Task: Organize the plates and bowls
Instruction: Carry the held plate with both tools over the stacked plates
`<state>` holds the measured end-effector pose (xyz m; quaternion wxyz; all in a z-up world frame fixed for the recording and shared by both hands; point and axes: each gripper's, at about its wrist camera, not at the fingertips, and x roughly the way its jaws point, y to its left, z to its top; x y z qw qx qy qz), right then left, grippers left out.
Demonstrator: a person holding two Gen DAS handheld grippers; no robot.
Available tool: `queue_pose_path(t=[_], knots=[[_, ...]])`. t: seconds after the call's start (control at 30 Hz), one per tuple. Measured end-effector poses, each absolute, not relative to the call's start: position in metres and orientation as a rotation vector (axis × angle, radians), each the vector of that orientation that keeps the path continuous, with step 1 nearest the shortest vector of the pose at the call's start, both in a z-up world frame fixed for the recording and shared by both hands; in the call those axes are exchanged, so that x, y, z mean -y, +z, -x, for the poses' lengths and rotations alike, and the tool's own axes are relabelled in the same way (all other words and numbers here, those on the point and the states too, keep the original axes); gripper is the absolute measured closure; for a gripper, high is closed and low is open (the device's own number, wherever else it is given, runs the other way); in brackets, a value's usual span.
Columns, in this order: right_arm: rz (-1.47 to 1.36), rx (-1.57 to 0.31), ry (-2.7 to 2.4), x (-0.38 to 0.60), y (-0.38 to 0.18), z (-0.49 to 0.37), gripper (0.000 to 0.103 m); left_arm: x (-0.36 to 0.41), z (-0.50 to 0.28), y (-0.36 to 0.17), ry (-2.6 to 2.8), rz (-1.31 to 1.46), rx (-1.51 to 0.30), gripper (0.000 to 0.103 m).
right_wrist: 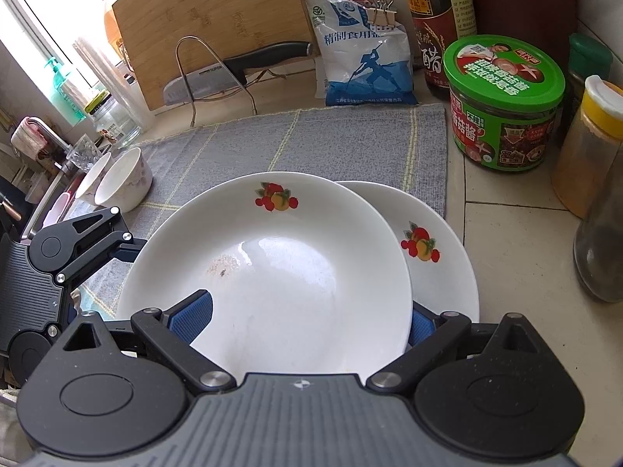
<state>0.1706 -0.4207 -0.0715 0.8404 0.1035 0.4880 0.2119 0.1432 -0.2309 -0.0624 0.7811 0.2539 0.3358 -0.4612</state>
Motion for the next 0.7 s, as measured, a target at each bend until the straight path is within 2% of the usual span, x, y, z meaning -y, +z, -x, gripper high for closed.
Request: queue_pose_path(t=[0.7], knots=[[-0.274,-1.042,0.378,0.432,-0.068,-0.152,0.002,0.238,-0.156,-0.070,-1.086,-0.576,-0.730,0.006]])
